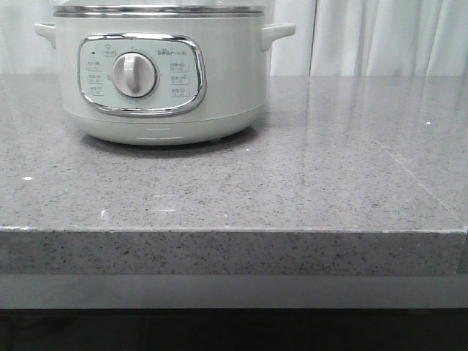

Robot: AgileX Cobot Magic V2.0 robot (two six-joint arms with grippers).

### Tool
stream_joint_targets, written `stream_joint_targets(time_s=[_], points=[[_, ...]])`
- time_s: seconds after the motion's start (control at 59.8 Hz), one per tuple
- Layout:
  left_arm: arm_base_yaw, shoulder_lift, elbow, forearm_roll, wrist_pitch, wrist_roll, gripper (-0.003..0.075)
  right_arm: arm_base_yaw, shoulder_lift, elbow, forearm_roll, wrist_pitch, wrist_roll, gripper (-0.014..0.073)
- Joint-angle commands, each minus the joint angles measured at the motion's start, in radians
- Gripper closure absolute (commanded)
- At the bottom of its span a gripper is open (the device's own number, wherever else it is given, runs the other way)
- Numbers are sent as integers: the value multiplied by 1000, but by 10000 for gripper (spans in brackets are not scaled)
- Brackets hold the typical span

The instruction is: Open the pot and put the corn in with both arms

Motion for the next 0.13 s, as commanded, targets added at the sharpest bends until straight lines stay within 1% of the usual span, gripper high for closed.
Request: stream_joint_targets(time_s=[0.0, 0.117], points=[[3, -18, 6, -4, -83, -7, 741, -6, -23, 0, -6, -85, -4, 661], [3, -18, 6, -4, -83, -7, 741, -6, -23, 0, -6, -85, -4, 661]])
